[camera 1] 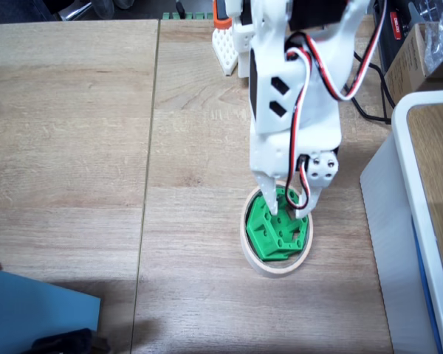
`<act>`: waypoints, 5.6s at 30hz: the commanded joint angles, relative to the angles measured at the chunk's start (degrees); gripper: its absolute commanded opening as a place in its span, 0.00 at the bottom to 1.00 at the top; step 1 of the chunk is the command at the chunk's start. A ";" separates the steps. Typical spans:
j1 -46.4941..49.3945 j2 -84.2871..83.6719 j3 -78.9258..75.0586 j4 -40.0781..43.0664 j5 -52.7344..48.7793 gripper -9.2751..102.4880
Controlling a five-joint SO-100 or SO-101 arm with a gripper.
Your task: Grasp a component and put it in the bin.
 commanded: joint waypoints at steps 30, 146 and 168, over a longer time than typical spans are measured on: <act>36.12 32.70 4.39 0.35 -0.26 0.08; 57.57 88.15 88.33 0.35 0.26 0.09; 57.57 88.15 88.33 0.35 0.26 0.09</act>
